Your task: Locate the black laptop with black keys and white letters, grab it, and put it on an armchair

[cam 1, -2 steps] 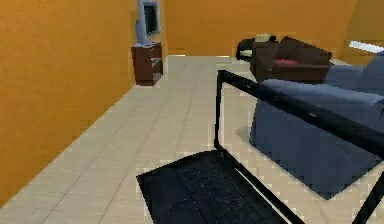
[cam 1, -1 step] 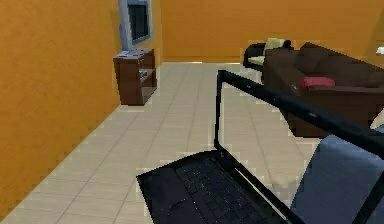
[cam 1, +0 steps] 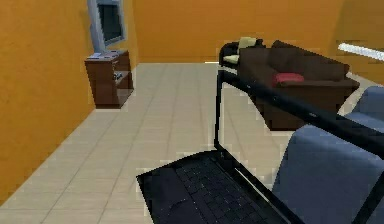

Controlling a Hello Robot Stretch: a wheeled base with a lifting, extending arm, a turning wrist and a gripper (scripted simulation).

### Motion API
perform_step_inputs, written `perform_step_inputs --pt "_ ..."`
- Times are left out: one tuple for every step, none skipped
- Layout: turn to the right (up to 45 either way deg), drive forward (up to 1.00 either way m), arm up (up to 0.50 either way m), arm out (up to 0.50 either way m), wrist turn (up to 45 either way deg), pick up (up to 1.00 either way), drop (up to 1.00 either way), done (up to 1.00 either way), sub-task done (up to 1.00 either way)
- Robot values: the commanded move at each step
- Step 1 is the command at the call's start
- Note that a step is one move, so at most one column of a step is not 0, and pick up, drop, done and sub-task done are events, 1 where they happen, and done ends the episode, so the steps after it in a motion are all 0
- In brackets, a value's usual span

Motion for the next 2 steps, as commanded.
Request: perform_step_inputs --pt "0.0 0.50 0.00 0.00 0.0 0.00 0.00 0.00 0.00" --pt "0.0 0.85 0.00 0.00 0.0 0.00 0.00 0.00 0.00"
